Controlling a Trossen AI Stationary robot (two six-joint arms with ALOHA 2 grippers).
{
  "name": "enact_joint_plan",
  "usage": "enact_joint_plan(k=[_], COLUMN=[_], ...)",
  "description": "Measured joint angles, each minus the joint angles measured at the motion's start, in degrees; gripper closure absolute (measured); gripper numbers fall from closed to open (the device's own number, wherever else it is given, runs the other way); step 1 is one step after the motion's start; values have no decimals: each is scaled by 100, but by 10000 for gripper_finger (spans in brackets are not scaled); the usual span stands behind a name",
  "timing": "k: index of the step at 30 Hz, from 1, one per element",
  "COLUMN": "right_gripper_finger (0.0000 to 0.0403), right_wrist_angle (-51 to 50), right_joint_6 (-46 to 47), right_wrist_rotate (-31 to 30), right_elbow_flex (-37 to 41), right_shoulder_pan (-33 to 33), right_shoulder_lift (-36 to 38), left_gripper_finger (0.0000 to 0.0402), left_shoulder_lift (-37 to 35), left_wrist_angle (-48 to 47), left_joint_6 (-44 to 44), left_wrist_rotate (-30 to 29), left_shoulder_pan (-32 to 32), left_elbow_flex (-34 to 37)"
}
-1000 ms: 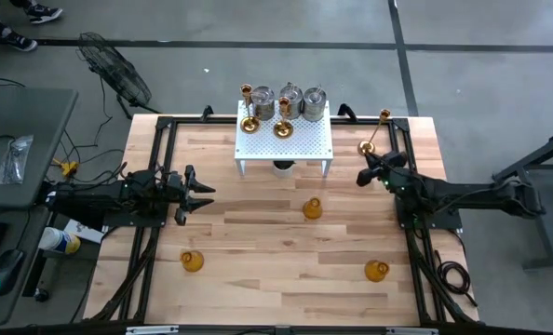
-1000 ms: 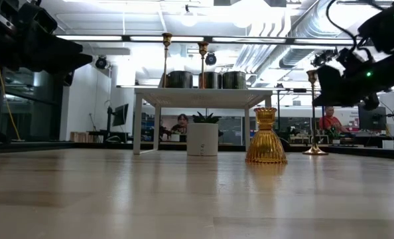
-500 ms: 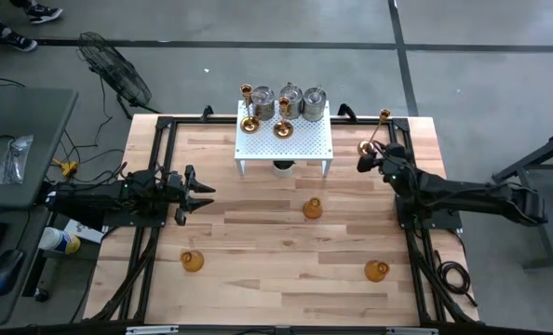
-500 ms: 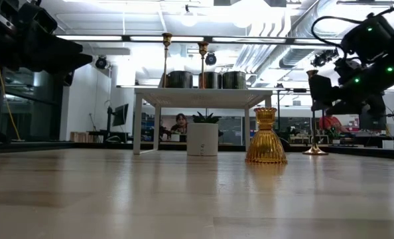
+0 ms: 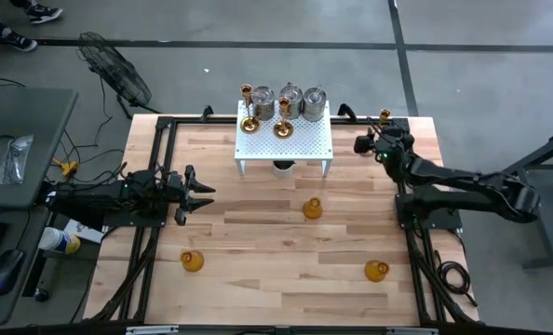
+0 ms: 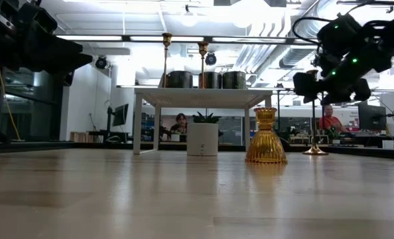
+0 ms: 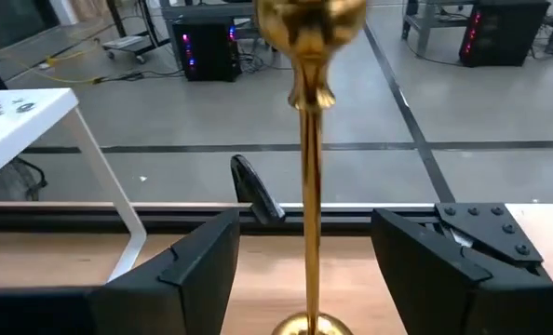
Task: Pick & Place candle stick holders
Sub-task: Put the gold candlestick holder on the shelf
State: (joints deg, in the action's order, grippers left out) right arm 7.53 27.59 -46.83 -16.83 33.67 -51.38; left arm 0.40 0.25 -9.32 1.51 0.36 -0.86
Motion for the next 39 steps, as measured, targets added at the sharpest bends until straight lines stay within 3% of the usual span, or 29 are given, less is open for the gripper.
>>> enact_joint_plan(k=[9, 25, 39], right_gripper_finger=[184, 312, 385], right_wrist_angle=[892, 903, 899], right_joint_6=[90, 44, -354], right_wrist_rotate=[219, 178, 182], right_elbow_flex=[-64, -64, -62], right_shoulder_pan=[175, 175, 175], right_shoulder_lift=[-600, -591, -589], left_gripper_finger=[250, 250, 250], left_shoulder_lift=[0, 0, 0], left_wrist_angle=[0, 0, -2], left_joint_6=[0, 0, 0], left_wrist_rotate=[0, 0, -1], left_shoulder_pan=[0, -2, -1], left_elbow_flex=[0, 0, 0])
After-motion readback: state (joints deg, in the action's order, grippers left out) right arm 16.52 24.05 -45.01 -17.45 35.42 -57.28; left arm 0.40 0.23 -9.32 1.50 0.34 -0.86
